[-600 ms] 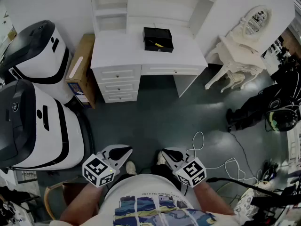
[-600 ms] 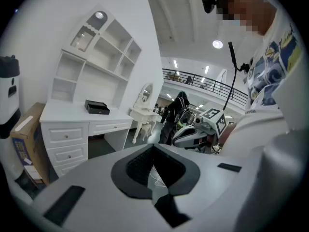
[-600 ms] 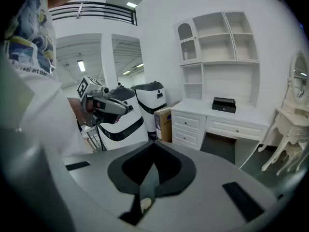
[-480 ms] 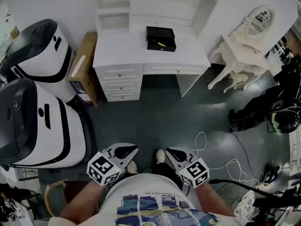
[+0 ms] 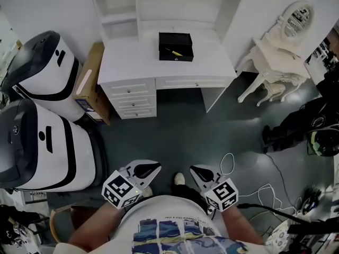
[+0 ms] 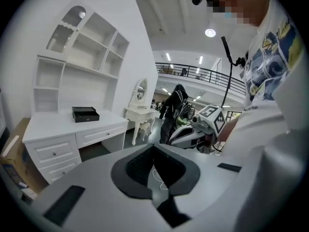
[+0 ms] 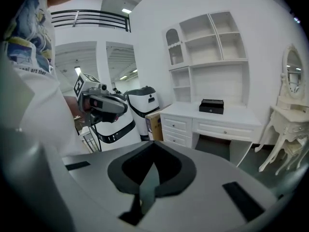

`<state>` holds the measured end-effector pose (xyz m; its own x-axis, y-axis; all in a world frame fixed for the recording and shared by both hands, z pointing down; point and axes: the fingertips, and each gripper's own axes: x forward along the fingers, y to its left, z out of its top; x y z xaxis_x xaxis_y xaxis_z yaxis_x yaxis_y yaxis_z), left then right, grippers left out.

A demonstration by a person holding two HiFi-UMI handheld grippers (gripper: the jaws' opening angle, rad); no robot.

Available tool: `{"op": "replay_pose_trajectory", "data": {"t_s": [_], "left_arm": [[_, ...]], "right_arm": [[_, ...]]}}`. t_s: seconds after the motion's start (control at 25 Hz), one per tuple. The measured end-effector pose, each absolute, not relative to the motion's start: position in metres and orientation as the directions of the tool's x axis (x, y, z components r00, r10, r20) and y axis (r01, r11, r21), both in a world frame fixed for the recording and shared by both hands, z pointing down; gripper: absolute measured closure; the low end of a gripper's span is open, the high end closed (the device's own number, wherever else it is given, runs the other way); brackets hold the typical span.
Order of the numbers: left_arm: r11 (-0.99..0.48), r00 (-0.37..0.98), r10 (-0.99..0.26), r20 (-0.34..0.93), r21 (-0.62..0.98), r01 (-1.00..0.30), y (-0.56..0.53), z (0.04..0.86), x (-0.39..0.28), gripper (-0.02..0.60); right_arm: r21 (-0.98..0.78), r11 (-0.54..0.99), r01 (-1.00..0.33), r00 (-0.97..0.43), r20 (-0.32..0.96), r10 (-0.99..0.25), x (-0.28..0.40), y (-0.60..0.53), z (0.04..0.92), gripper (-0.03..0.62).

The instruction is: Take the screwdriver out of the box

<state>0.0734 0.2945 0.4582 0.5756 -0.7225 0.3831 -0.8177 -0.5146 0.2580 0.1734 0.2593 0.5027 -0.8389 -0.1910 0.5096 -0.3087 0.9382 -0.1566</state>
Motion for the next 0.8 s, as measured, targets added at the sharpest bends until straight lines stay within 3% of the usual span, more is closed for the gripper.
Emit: {"op": "replay_pose_trajectory", "data": {"t_s": [0.36,0.52,0.8], "left_arm": [[-0.462,0.52,-0.777,0.355,0.239,-0.854,0.204,0.444,0.124,0.568],[-0.452,0.516,-0.779,0.356,0.252,-0.856,0.171,0.447,0.133,0.568],[-0.43,0.508,-0.775,0.376,0.275,-0.86,0.128,0.459,0.098,0.542]], "right_arm": [[-0.128,0.965,-0.23,-0.866,0.48,-0.142,0.211,0.171,0.5,0.563],[-0.127,0.967,-0.222,-0.862,0.488,-0.134,0.212,0.136,0.512,0.517],[-0.134,0.962,-0.238,-0.859,0.49,-0.145,0.18,0.076,0.522,0.511]]}}
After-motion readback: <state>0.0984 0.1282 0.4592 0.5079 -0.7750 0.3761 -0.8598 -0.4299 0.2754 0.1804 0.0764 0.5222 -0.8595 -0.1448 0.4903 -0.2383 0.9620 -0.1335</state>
